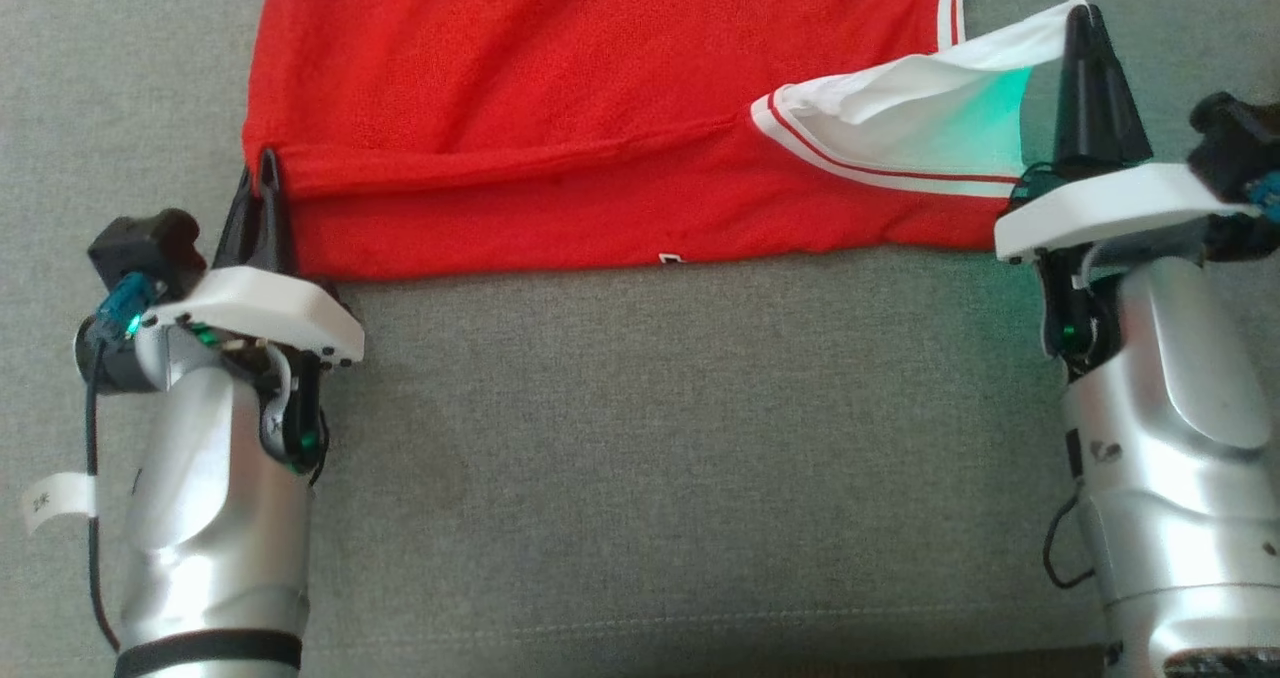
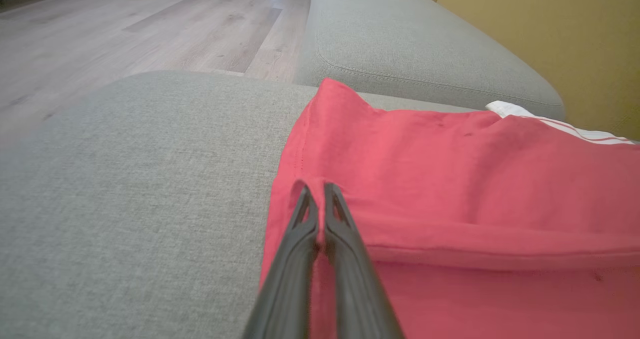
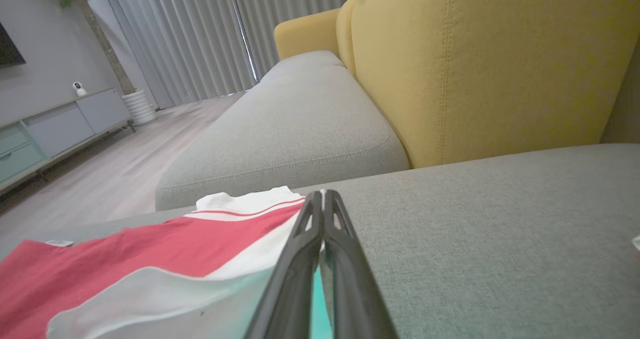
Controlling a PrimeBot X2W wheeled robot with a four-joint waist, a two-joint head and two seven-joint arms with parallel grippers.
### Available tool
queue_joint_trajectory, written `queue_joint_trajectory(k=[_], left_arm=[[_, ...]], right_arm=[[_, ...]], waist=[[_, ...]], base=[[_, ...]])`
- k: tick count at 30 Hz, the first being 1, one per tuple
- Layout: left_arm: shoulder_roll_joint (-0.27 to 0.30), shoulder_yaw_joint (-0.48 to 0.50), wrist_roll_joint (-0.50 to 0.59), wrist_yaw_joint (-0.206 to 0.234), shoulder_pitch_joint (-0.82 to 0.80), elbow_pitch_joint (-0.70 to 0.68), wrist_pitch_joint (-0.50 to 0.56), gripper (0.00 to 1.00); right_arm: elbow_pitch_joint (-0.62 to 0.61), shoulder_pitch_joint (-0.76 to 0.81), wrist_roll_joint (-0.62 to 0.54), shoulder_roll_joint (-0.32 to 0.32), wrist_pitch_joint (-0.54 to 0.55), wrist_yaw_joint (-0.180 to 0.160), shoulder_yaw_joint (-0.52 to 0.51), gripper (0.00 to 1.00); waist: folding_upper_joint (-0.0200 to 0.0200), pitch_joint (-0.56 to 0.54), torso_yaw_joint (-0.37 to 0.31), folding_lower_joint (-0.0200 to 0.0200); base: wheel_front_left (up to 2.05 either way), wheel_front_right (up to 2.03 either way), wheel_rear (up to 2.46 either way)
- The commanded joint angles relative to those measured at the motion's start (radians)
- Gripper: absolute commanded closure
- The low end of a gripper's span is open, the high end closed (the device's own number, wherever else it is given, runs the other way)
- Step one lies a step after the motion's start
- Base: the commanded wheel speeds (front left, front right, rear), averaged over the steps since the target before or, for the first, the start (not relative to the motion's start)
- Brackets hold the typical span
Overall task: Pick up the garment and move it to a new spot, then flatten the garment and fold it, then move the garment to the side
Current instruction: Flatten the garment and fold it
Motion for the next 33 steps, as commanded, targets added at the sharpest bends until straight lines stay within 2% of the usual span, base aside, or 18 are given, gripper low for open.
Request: queue_joint_trajectory(k=[1,2,3,4,12,21,29,33], left_arm=[[0.026,0.033,0.01,-0.007,-0.024,-0.023,-0.012,0.85],[0.025,0.039,0.011,-0.009,-0.028,-0.022,-0.012,0.05],[0.025,0.04,0.012,-0.011,-0.028,-0.021,-0.012,0.0],[0.024,0.041,0.013,-0.012,-0.025,-0.023,-0.012,0.0],[0.018,0.061,0.023,0.01,0.052,-0.09,-0.012,0.0],[0.014,0.039,0.02,0.038,0.206,-0.153,-0.012,0.0],[0.014,0.017,-0.017,0.066,0.306,-0.185,-0.012,0.0],[0.014,0.017,-0.034,0.064,0.339,-0.193,-0.012,0.0]], right_arm=[[-0.019,-0.029,-0.019,0.004,-0.013,0.003,0.022,1.0],[0.006,-0.04,-0.031,0.004,-0.02,0.003,0.02,0.56],[0.015,-0.045,-0.033,0.005,-0.025,0.003,0.018,0.04],[0.021,-0.049,-0.04,0.005,-0.03,0.003,0.021,0.0],[0.019,-0.017,-0.048,0.005,-0.056,0.003,0.026,0.0],[-0.095,0.159,-0.049,0.006,-0.057,0.003,0.049,0.0],[-0.116,0.278,-0.032,0.006,-0.057,0.003,0.067,0.0],[-0.119,0.309,-0.03,0.006,-0.057,0.003,0.079,0.0]], waist=[[0.0,0.004,-0.001,0.0],[0.0,0.008,-0.002,0.0],[0.0,0.009,-0.002,0.0],[0.0,0.009,-0.002,0.0],[0.0,-0.027,0.005,0.0],[0.0,-0.12,0.01,0.0],[0.0,-0.179,0.004,0.0],[0.0,-0.181,-0.002,0.0]], base=[[0.0,0.0,0.0],[0.0,0.0,0.0],[0.0,0.0,0.0],[0.0,0.0,0.0],[0.0,0.0,0.0],[0.0,0.0,0.0],[0.0,0.0,0.0],[0.0,0.0,0.0]])
